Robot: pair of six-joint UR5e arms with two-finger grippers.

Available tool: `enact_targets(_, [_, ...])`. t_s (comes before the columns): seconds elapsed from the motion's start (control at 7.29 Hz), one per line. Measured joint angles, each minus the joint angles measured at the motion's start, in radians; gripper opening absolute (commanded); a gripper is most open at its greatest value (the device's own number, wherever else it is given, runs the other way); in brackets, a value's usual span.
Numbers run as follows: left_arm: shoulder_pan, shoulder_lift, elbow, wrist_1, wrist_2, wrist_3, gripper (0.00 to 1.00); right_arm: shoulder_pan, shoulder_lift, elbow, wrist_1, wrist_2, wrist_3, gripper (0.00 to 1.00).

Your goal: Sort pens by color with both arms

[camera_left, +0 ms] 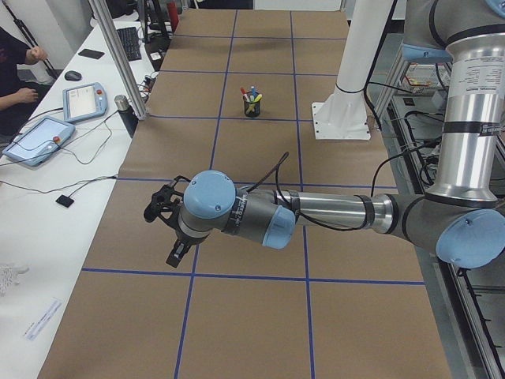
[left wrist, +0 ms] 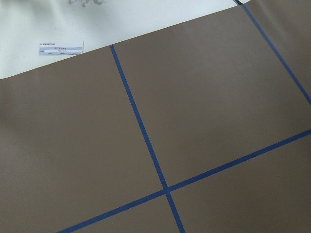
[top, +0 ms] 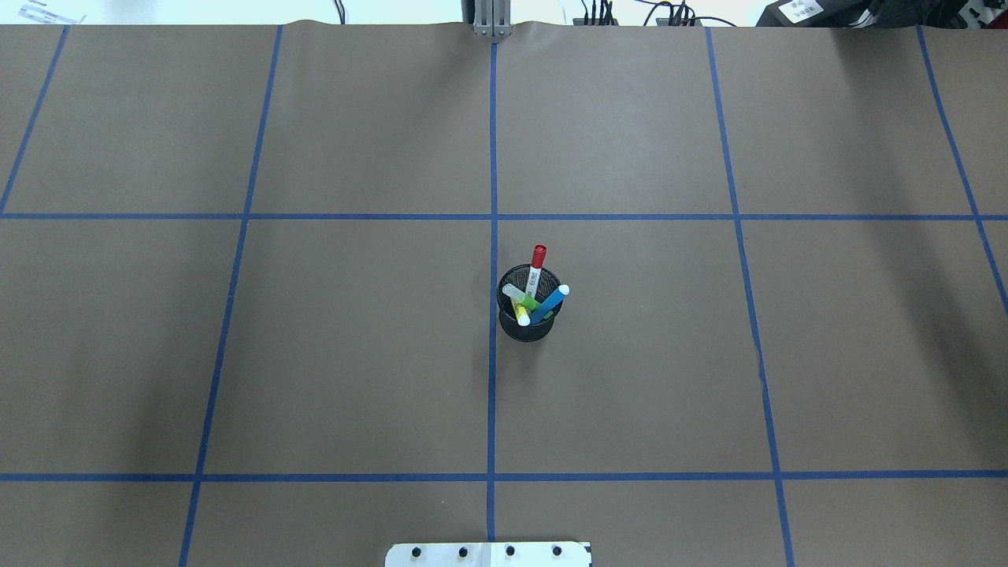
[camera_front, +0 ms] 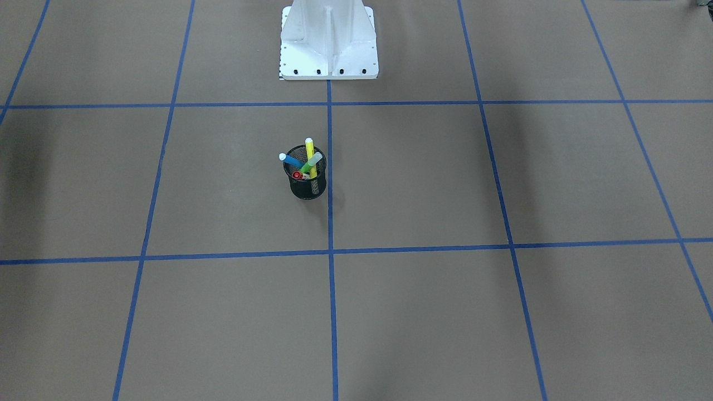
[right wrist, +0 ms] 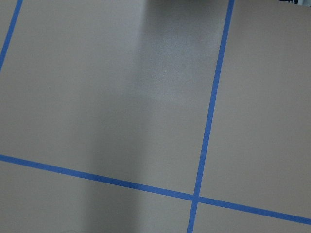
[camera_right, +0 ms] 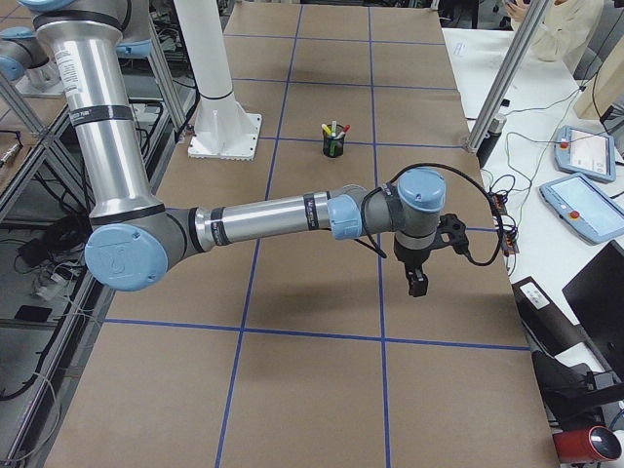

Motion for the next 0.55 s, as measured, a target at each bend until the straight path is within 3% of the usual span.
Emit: enact_targets(0.55, [0.000, -0.001, 0.004, 0.000, 0.000, 0.000, 1.00, -0.154, 0.036, 0.111, 0.029, 0.087, -0.008, 0.99])
